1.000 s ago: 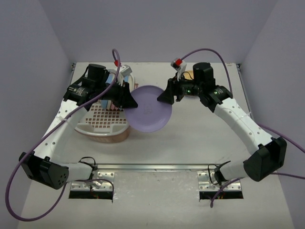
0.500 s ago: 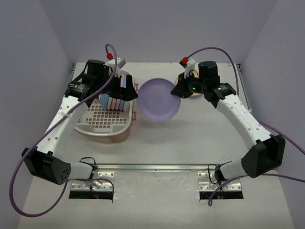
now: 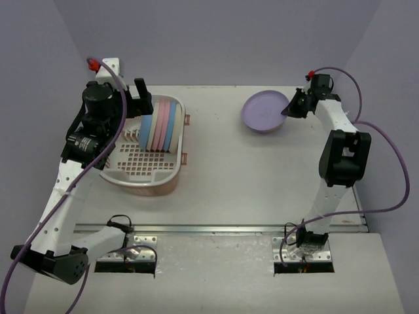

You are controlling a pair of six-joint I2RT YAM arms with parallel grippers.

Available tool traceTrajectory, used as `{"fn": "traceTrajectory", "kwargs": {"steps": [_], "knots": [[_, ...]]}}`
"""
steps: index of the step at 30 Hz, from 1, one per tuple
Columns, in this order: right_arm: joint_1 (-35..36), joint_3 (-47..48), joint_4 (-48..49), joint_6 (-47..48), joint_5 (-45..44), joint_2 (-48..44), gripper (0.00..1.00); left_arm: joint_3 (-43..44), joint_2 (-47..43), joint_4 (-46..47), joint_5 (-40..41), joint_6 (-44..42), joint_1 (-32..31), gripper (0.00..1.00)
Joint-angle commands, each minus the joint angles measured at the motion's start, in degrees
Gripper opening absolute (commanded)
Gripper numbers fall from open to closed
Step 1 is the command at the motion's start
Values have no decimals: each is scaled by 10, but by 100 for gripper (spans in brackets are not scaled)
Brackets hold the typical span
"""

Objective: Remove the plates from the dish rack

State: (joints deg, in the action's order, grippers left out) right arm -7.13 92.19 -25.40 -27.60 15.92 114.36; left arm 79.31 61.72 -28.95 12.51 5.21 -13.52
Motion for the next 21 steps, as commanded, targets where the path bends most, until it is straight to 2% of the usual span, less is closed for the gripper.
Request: {"fn": "traceTrajectory", "kwargs": {"steps": [1, 5, 8, 10, 12, 15, 17, 20, 21], "knots": [[7, 88, 24, -74, -1, 39, 0, -39, 7, 19, 53, -3, 4, 100], [7, 130, 30, -79, -3, 96, 1, -69, 4, 18, 60, -8, 4, 100], [7, 161, 32, -79, -1, 126, 8, -77, 11, 2, 66, -2, 4, 100], [6, 175, 33, -76, -5, 149, 17, -87, 16, -5, 73, 1, 4, 100], [6, 178, 33, -67, -16, 157, 22, -97, 13, -3, 77, -2, 4, 100], [3, 173, 33, -59, -20, 157, 53, -102, 15, -6, 81, -4, 4, 100], [1, 166, 32, -55, -18, 149, 81, -103, 16, -7, 83, -6, 4, 100], [0, 161, 23, -38, -15, 123, 95, -107, 17, -8, 95, -19, 4, 100], [0, 162, 16, -31, -18, 113, 97, -111, 16, -5, 108, -27, 4, 99]]}}
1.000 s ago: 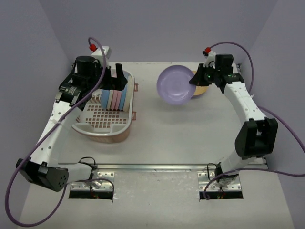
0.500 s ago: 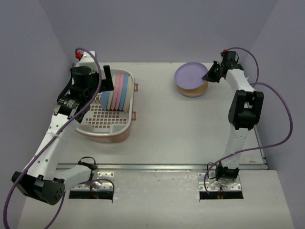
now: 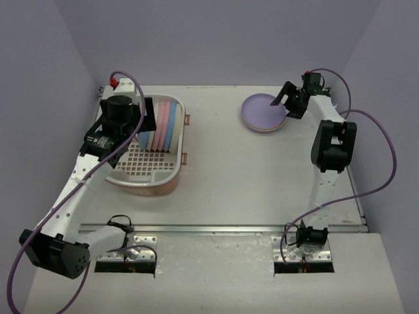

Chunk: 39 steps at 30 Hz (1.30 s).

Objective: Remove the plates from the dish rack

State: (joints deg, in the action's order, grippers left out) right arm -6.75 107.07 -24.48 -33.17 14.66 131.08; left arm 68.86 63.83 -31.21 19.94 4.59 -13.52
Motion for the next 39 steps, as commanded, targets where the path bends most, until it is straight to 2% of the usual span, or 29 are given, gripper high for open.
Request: {"fn": "traceTrajectory", "kwargs": {"steps": [1, 6, 8, 13, 18, 24, 27, 39], "knots": [[-3, 14, 1, 32, -8, -65, 98, -11, -6, 20, 47, -29, 3, 99], [-2, -2, -24, 73, -36, -132, 99, -54, 8, 25, 84, -77, 3, 91], [-2, -42, -28, 90, -37, -177, 99, -76, 20, 25, 84, -96, 3, 83], [-2, -167, -2, 111, -24, -291, 99, -123, 40, 55, 84, -123, 3, 78], [3, -273, 14, 130, -6, -385, 99, -129, 73, 71, 90, -129, 3, 72], [4, -348, 27, 127, 30, -476, 99, -127, 111, 102, 69, -136, 3, 72], [3, -361, 28, 125, 34, -494, 99, -123, 132, 111, 62, -135, 3, 72], [4, -392, 32, 121, 70, -539, 99, -80, 186, 160, 146, -113, 3, 74]]}}
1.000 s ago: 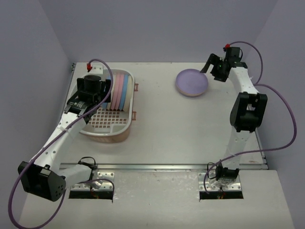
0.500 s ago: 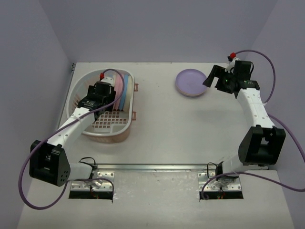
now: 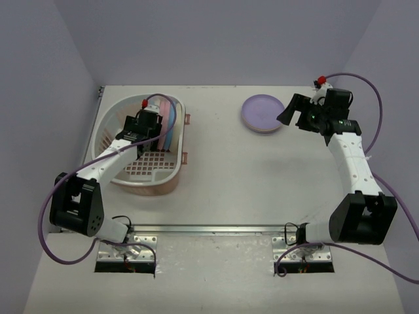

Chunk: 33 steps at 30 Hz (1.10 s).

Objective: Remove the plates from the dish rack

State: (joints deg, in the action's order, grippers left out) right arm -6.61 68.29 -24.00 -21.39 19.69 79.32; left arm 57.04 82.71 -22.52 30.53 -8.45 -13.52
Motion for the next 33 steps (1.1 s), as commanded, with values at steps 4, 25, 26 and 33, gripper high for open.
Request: {"fn": "traceTrajectory", "kwargs": {"steps": [4, 25, 26, 33], "knots": [[2, -12, 32, 2, 32, -27, 99, 38, -24, 111, 74, 12, 3, 74], [2, -31, 45, -7, 49, -22, 99, 10, 44, 302, 187, -96, -24, 39], [2, -31, 45, -7, 49, -23, 99, 11, 47, 305, 191, -100, -26, 37], [3, -34, 44, -4, 52, -27, 99, 19, 45, 323, 248, -145, -60, 21]]}}
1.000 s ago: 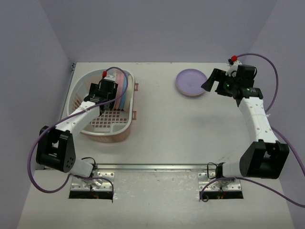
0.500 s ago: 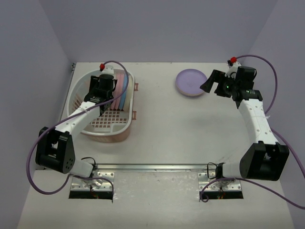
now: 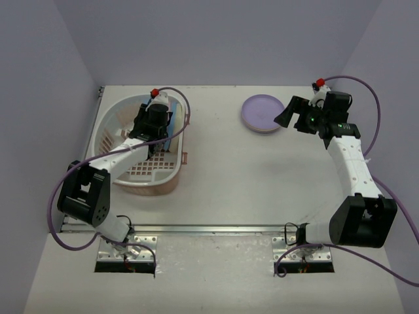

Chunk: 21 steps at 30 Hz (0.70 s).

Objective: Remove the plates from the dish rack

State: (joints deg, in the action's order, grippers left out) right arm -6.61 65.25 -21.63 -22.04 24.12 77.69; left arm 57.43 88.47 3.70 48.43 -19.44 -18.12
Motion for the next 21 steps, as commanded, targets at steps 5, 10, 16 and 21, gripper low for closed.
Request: {"fn": "traceTrajectory", "kwargs": {"steps": [5, 10, 16, 21], "knots": [[3, -3, 22, -2, 17, -12, 99, 34, -26, 58, 114, -79, -47, 16], [2, 2, 23, -7, 25, -12, 99, 33, -68, 103, 154, -157, -88, 1], [2, 11, 18, -12, 38, -11, 99, 34, -110, 186, 163, -285, -106, 0], [2, 13, 27, -10, 79, -27, 99, 71, -176, 186, 132, -318, -106, 0]]}}
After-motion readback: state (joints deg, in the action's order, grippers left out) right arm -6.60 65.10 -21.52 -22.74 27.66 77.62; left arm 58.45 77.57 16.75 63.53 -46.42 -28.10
